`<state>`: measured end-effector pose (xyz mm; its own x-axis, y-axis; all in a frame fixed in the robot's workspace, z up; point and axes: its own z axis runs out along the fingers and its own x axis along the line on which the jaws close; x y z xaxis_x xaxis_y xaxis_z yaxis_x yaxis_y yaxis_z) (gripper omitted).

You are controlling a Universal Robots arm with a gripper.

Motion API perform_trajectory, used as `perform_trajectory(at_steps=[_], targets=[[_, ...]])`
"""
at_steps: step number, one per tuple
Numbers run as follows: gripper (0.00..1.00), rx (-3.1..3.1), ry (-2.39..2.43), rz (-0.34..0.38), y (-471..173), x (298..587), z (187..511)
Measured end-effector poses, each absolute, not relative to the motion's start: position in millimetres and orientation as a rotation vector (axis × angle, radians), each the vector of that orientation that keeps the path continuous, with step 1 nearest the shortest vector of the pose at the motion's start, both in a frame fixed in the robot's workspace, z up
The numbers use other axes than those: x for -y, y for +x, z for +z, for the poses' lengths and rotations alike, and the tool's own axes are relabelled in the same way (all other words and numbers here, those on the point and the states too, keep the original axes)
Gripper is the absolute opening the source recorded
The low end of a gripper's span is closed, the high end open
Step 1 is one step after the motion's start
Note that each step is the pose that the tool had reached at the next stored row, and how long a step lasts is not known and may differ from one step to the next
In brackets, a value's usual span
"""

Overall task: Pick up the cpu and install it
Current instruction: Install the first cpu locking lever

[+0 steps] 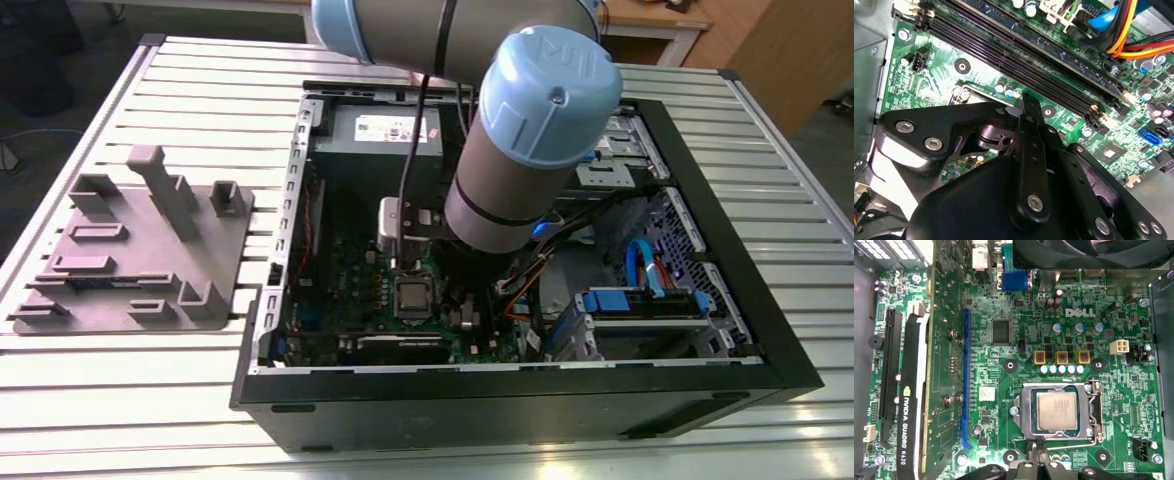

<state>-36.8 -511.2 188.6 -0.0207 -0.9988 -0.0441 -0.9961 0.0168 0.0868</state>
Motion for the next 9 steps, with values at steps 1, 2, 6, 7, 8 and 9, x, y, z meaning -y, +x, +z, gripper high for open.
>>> perform_trajectory(at_steps=[1,2,6,7,8,9], targets=[[0.10,2.220,2.179,-0.146,-36.3,511.1,188.1],[0.10,2.220,2.179,-0.147,-36.2,511.2,187.8],[0.10,2.221,2.180,-0.151,-35.9,511.2,187.5],[0.10,2.221,2.180,-0.151,-35.9,511.2,187.5],[0.10,2.221,2.181,-0.151,-35.9,511.2,187.5],[0.10,2.221,2.181,-0.151,-35.9,511.2,187.7]])
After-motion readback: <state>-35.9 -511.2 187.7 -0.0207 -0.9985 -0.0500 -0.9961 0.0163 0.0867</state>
